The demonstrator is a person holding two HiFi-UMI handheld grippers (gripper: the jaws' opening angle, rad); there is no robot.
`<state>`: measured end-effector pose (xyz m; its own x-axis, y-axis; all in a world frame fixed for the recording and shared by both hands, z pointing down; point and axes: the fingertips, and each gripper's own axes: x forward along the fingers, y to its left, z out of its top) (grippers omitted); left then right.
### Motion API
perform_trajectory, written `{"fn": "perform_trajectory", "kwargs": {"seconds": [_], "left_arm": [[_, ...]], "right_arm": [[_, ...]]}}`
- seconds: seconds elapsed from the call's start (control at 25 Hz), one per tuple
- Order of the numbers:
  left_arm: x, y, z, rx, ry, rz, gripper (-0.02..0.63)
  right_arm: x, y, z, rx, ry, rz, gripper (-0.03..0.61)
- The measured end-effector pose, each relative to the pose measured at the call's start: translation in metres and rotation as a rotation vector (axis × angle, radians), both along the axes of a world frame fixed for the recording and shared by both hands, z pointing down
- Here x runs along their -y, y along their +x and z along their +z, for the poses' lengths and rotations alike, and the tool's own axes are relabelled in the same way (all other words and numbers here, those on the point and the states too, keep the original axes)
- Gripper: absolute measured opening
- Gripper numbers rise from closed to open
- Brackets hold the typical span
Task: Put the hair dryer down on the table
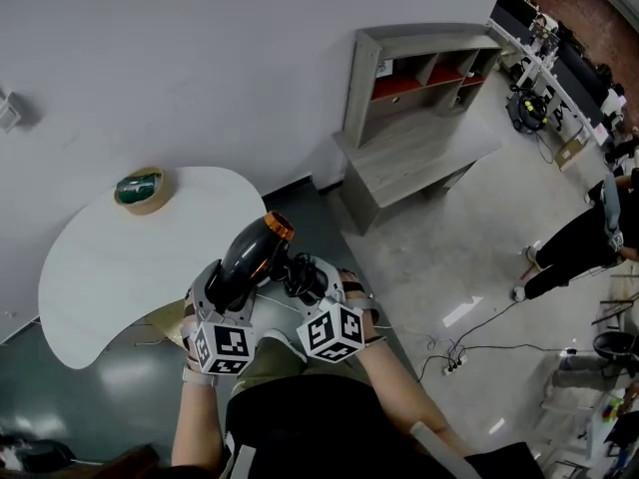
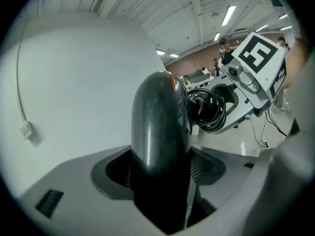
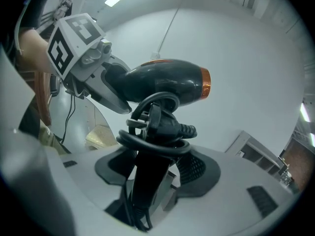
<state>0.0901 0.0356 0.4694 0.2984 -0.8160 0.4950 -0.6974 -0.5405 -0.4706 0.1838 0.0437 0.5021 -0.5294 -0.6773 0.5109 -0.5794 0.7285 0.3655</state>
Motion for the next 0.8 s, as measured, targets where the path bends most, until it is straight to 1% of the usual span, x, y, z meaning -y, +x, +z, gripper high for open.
{"fn": "perform_trajectory", "kwargs": {"seconds": [0.12,0.24,0.48,0.64,0.8], "left_arm": [[0.013,-0.001,0.010,-0.006,-0.019,-0.013,0.318],[0.036,-0.005,0.019,-0.016,-0.036,-0.028,0.318],[0.084,-0.025,0.035,-0.087,-0.077,-0.100,0.318],[0.110,-0.054,0.049,-0.117,-0.099,-0.168,0.318],[0.118,-0.092,0.070,-0.156,-0.138,-0.276,0.318]], "right_arm": [[0.013,-0.001,0.009,-0.008,-0.016,-0.012,0.258],[0.038,-0.005,0.018,-0.022,-0.037,-0.028,0.258],[0.091,-0.022,0.026,-0.088,-0.075,-0.102,0.258],[0.124,-0.051,0.038,-0.127,-0.099,-0.163,0.258],[0.142,-0.090,0.055,-0.171,-0.130,-0.272,0.258]]}}
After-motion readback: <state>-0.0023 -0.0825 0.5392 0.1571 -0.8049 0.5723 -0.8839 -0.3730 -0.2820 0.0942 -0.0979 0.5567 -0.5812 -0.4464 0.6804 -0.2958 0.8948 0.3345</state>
